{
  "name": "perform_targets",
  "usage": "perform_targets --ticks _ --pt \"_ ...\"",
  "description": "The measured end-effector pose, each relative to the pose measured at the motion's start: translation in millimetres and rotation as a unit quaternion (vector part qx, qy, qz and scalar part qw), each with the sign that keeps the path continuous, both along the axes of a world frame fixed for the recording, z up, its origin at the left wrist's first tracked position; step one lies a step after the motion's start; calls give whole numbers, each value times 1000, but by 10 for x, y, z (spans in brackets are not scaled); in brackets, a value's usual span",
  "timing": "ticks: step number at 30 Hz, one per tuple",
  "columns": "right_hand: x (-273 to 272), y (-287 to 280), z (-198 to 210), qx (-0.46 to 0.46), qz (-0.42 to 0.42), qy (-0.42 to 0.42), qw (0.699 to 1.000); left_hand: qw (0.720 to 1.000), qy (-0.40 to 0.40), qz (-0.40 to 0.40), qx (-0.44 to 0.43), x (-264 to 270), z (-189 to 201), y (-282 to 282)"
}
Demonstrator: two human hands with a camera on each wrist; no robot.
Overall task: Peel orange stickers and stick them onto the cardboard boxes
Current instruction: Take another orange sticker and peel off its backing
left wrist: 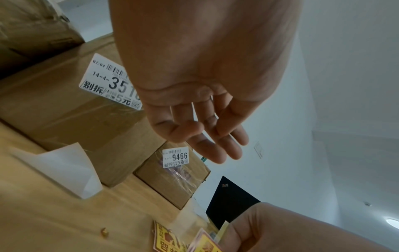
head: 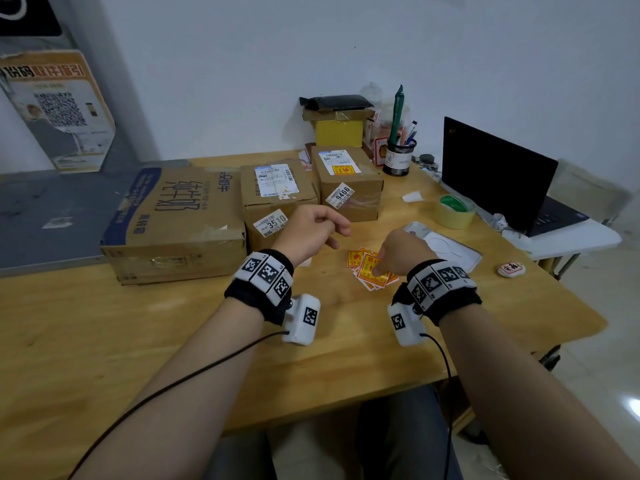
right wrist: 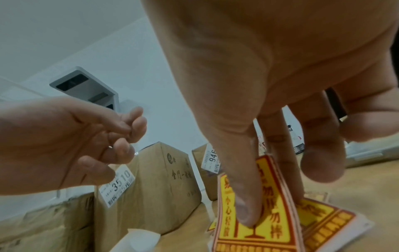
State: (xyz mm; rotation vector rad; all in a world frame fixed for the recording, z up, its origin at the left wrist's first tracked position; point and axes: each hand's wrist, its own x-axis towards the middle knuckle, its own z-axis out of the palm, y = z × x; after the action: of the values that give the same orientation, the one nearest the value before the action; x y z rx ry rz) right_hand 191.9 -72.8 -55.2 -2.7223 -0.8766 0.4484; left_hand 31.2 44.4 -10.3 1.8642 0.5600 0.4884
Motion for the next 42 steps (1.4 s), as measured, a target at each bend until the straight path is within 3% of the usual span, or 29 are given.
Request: perform_targets --ticks 16,23,28,36,42 --pt "-90 67 52 -42 26 -54 997 1000 1 -9 2 96 -74 21" --pt "-85 35 87 -22 -5 -9 1000 1000 1 -13 1 83 -105 53" --pt "-19 -78 243 39 -20 79 996 1000 15 -20 2 90 -145 82" --pt "-18 -115 490 151 42 100 983 994 84 -65 19 171 -238 67" --pt "-66 -32 552 257 50 101 960 999 34 -35 8 175 -203 120"
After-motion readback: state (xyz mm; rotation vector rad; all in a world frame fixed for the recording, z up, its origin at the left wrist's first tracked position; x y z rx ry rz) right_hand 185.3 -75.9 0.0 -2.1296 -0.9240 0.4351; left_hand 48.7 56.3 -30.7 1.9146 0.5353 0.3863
